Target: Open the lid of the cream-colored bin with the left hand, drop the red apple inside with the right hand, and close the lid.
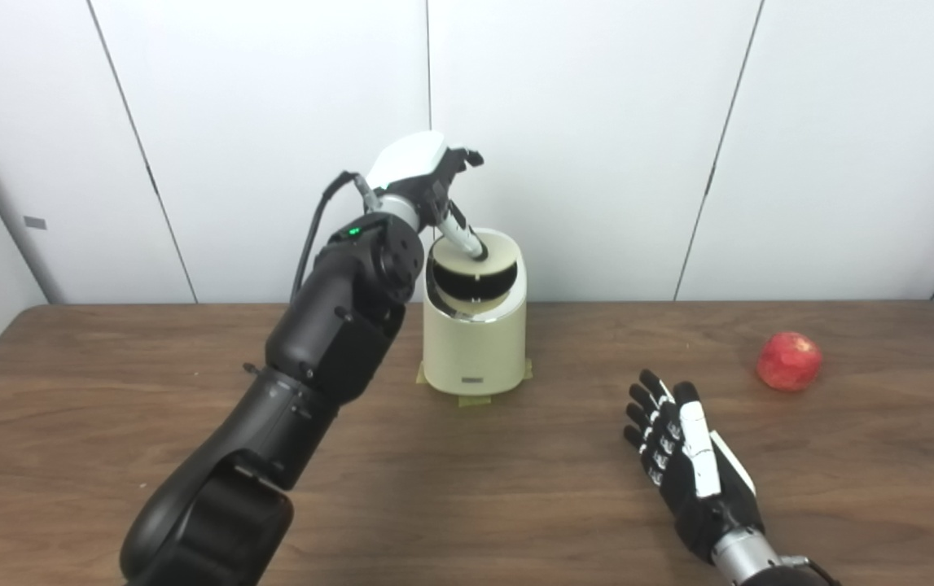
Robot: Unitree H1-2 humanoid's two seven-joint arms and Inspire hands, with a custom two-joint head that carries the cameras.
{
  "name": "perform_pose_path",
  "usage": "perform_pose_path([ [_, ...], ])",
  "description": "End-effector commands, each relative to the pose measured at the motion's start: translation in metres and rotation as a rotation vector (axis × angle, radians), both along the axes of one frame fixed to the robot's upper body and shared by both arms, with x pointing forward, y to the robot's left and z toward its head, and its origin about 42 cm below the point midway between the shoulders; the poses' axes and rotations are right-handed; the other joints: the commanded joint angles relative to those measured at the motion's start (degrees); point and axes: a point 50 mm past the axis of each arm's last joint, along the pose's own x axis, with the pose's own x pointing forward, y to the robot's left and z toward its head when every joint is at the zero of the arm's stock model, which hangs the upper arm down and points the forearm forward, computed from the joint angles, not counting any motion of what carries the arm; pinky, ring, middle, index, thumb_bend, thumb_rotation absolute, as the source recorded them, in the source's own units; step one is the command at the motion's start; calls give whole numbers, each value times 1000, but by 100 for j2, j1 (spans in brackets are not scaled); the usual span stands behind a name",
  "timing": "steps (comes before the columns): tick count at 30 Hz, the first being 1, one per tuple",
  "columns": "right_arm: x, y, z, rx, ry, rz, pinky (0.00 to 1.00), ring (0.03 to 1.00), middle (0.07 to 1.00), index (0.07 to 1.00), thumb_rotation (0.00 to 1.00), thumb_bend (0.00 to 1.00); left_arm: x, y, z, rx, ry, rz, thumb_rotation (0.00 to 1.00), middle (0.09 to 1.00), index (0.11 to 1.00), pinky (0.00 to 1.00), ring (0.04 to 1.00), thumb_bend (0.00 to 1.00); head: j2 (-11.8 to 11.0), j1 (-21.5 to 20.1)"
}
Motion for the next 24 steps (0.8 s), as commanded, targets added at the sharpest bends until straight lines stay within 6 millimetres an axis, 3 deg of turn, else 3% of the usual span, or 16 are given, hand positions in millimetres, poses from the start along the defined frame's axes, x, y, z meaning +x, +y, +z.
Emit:
perform_pose_path([
  [1,10,3,16,6,-77,17,1000,1000,1000,1000,1000,703,-3,-1,42,-123,-66,-22,0,877,842,772,809,823,11,-10],
  [5,11,3,16,8,-77,15,1000,1000,1000,1000,1000,700,-13,24,46,-263,-78,-15,0,857,827,768,810,764,25,-25],
  [7,12,2,17,7,-79,14,1000,1000,1000,1000,1000,696,-19,34,44,-293,-108,12,0,826,800,710,791,736,29,-25],
  [11,12,1,18,8,-80,9,1000,1000,1000,1000,1000,699,-30,52,28,-369,-121,51,42,819,810,680,777,633,52,-44],
  [13,12,0,19,12,-88,4,1000,1000,1000,1000,1000,696,-37,61,13,-424,-110,63,165,833,842,721,801,568,65,-52],
  [17,11,-1,22,-6,-117,-16,984,1000,1000,1000,1000,686,-53,76,-21,-538,-83,26,264,861,923,802,855,580,99,-77],
  [20,9,-2,24,-31,-145,-57,959,991,990,987,1000,684,-68,82,-43,-628,-64,1,399,898,935,871,896,539,124,-124],
  [24,8,-1,28,-84,-245,-152,838,899,911,917,932,641,-92,91,-63,-751,-24,-30,740,951,972,952,936,455,154,-178],
])
